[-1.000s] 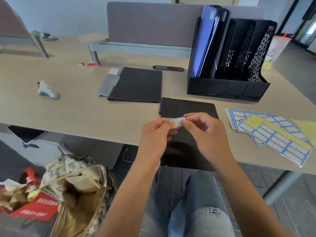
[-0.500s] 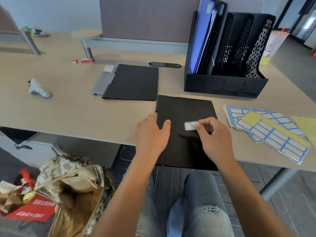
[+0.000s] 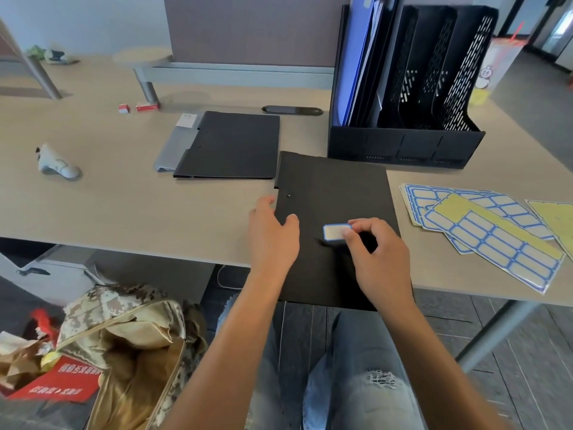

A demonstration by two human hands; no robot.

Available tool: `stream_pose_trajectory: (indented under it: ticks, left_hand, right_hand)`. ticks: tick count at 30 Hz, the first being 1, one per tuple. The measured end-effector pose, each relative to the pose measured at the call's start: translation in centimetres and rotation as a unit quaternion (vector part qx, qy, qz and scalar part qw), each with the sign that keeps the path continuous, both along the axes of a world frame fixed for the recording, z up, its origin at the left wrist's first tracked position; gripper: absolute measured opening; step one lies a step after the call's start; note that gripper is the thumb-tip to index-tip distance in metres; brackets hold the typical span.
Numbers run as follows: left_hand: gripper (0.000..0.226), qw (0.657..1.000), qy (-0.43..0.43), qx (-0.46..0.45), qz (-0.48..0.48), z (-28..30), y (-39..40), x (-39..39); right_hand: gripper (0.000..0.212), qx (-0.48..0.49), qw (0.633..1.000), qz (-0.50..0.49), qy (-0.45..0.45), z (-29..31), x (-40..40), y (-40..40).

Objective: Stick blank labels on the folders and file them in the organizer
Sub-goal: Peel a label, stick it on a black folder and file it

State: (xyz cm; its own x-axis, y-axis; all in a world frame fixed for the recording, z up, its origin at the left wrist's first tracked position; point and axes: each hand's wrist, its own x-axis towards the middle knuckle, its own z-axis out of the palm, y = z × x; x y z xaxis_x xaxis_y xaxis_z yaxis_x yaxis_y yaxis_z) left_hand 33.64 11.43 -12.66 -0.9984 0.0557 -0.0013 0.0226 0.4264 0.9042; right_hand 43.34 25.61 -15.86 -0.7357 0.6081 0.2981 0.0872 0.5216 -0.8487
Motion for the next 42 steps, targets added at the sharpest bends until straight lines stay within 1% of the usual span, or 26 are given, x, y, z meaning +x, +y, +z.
stream_pose_trajectory:
  ticks: [4,8,12,15,18,24,28,30,31,33,34,38,42]
  left_hand:
    - [0.057,0.998,-0.001,0.060,0.025,0.2,-0.1,0.3]
    - [0.046,0.993,0.032,0.109,0.027,0.9,0.2,1.4]
    - [0.041,0.988,0.078,0.135,0.017,2.8,1.0,2.3]
    - [0.044,0.982,0.112,0.151,0.006,4.5,1.9,2.5]
    - [0.045,0.976,0.140,0.165,0.007,6.5,3.6,2.4]
    - [0.040,0.965,0.149,0.217,-0.005,9.1,6.6,2.2]
    - [0.043,0.959,0.138,0.246,-0.001,10.2,8.1,2.6]
    - [0.051,0.956,0.133,0.261,-0.001,11.0,8.5,2.7]
    - [0.061,0.955,0.132,0.265,-0.003,11.5,8.7,2.7]
    - [0.080,0.955,0.135,0.265,-0.006,12.6,8.6,2.5]
    - [0.083,0.955,0.141,0.261,-0.009,13.1,8.6,2.2]
    - [0.071,0.957,0.181,0.227,-0.014,14.6,8.5,1.3]
    - [0.092,0.964,0.224,0.145,-0.006,16.3,8.8,1.3]
  right_hand:
    - [0.005,-0.009,0.998,-0.025,0.063,0.4,0.8,0.1]
    - [0.006,-0.058,0.992,-0.090,0.070,1.8,0.8,1.8]
    - [0.011,-0.097,0.984,-0.115,0.091,3.6,0.5,4.2]
    - [0.009,-0.094,0.981,-0.100,0.136,6.3,0.6,5.2]
    - [0.013,-0.096,0.972,-0.091,0.192,9.2,1.0,6.0]
    - [0.012,-0.120,0.954,-0.078,0.264,13.3,1.9,8.4]
    - [0.010,-0.106,0.952,-0.068,0.278,14.7,2.4,9.4]
    - [0.012,-0.112,0.950,-0.067,0.285,15.1,2.4,9.6]
    - [0.012,-0.118,0.948,-0.065,0.290,15.2,2.4,9.7]
    - [0.013,-0.126,0.944,-0.060,0.299,15.7,2.4,9.8]
    - [0.013,-0.125,0.943,-0.058,0.302,15.9,2.4,9.8]
    - [0.012,-0.120,0.945,-0.054,0.300,16.3,1.9,9.5]
    - [0.013,-0.104,0.948,-0.052,0.297,16.2,1.5,9.3]
